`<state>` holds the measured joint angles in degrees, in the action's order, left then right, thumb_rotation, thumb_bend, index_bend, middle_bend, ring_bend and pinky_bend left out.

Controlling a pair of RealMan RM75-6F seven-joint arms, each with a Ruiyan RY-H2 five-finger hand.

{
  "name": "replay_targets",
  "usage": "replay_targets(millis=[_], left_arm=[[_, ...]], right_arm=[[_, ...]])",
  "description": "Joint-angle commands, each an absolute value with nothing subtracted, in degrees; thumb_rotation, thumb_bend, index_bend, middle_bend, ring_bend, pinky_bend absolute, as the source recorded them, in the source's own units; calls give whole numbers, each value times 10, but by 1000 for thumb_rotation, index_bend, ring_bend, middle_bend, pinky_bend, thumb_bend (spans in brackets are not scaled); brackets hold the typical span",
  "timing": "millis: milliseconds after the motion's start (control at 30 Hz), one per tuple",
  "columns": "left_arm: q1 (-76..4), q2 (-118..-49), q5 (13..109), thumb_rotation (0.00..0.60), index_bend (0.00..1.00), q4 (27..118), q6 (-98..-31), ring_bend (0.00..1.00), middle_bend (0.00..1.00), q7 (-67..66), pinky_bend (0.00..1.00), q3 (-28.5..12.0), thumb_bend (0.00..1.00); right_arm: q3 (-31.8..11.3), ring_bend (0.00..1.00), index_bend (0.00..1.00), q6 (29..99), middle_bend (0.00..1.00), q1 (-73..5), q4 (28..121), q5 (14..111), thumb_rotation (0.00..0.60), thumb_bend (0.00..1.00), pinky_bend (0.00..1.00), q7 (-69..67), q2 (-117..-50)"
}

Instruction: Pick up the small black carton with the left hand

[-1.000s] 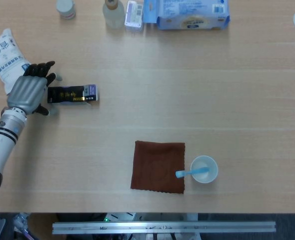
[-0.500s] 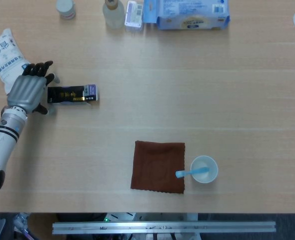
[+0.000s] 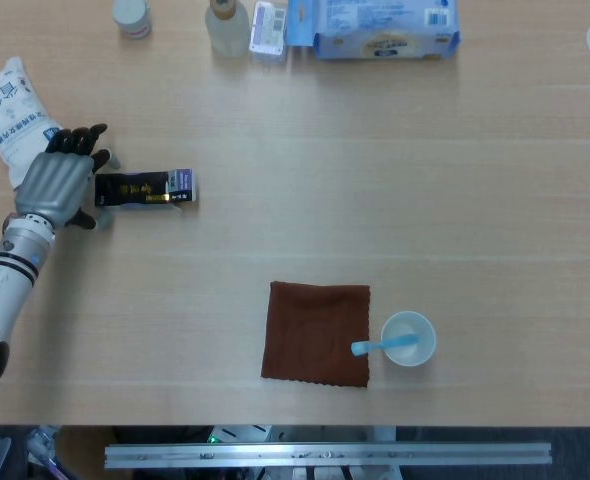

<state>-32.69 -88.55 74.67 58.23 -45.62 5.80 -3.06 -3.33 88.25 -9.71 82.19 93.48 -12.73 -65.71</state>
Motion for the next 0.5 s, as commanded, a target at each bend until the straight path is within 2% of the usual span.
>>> replay_targets(millis=[33, 233, 500], left_arm=[[-327, -887, 748, 600, 262, 580, -455, 0, 0, 59, 0, -30, 288], [-327, -889, 750, 600, 250, 576, -453, 0, 0, 61, 0, -28, 347], [-325, -891, 751, 600, 254, 571, -453, 0, 0, 64, 0, -27, 350]], right_arm=[[-33, 88, 104, 883, 121, -97, 821, 934, 600, 191, 183, -128, -658], [-34, 88, 104, 882, 121, -97, 818, 933, 600, 191, 183, -130, -659], [-34, 88, 104, 879, 121, -98, 817, 931, 600, 191, 183, -130, -661]])
